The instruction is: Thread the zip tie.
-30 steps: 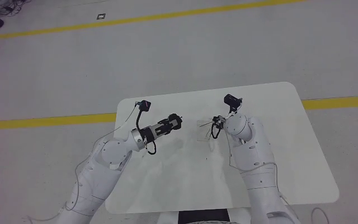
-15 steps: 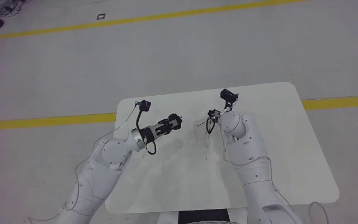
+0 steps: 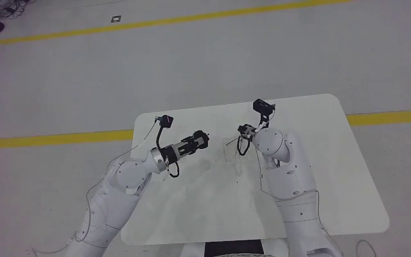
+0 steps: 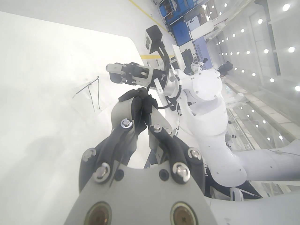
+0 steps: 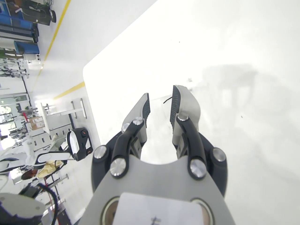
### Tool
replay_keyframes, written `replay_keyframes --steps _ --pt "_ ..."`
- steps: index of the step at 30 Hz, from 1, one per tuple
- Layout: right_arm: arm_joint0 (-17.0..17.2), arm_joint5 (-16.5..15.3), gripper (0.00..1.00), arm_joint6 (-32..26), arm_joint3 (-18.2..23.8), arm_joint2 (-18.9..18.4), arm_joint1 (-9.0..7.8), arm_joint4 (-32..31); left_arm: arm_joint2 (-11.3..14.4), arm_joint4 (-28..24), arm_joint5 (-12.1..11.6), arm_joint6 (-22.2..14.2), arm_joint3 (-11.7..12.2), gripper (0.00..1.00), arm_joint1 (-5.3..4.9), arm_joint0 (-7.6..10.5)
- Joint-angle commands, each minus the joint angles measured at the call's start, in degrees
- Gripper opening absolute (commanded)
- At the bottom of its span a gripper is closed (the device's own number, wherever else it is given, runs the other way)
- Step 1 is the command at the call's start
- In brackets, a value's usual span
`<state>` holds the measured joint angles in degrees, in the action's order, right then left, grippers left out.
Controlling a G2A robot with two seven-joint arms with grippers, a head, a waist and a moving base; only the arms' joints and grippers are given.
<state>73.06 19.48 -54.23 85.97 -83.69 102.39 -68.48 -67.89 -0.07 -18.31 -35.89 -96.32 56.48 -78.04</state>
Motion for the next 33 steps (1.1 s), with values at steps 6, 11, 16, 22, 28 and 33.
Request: replay_keyframes --steps 6,11,16,22,28,33 --pt "-1.2 0.0 0.20 -5.4 -2.5 0.5 0.36 -3.8 0.0 0.0 0.0 0.0 0.0 0.00 0.00 0.00" --pt "-3.3 0.0 0.19 -8.6 -5.2 0.4 0.97 -8.3 0.0 0.0 0.0 0.0 0.0 0.00 0.00 0.00" --pt "-4.9 0.0 0.25 -11.2 -6.3 1.2 1.74 -13.2 0.0 0.0 0.0 0.0 0.0 0.00 0.00 0.00" --pt "-5.3 0.0 1.00 -12.5 -5.2 2.9 2.04 -14.4 0.0 0.0 0.0 0.0 0.0 0.00 0.00 0.00" --pt "-5.3 0.0 1.00 -12.5 -5.2 2.9 2.04 -14.4 0.0 0.0 0.0 0.0 0.0 0.00 0.00 0.00" --pt "-5.3 0.0 1.00 -12.5 -5.2 2.9 2.04 -14.4 0.0 0.0 0.0 0.0 0.0 0.00 0.00 0.00"
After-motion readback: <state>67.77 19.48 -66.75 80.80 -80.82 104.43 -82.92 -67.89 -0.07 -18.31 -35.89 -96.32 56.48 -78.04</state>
